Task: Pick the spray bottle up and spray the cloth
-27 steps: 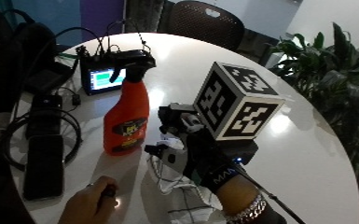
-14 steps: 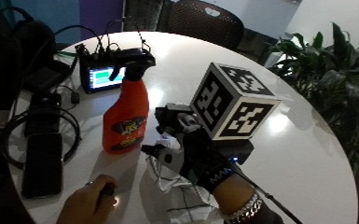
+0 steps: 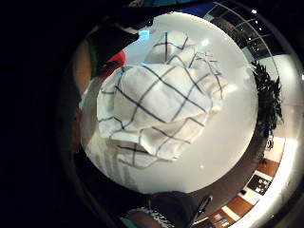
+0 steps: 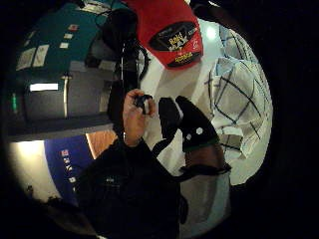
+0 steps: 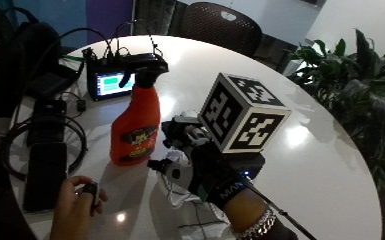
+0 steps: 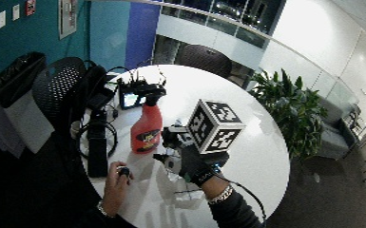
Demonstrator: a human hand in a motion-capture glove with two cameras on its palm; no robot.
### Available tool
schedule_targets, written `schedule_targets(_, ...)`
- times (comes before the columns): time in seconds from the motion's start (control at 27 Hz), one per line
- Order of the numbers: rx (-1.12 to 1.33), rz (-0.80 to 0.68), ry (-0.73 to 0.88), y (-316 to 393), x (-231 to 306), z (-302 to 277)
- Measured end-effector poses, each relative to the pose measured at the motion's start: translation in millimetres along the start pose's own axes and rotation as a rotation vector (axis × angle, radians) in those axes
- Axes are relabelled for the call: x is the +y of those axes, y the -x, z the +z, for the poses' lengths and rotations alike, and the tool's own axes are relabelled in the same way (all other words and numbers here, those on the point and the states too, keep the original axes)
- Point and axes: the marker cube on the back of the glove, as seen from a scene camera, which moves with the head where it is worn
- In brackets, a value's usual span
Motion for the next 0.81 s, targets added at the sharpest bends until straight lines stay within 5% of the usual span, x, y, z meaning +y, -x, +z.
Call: schedule_targets(0.81, -0.008, -0.008, 0.008, 3.2, -1.9, 6.7)
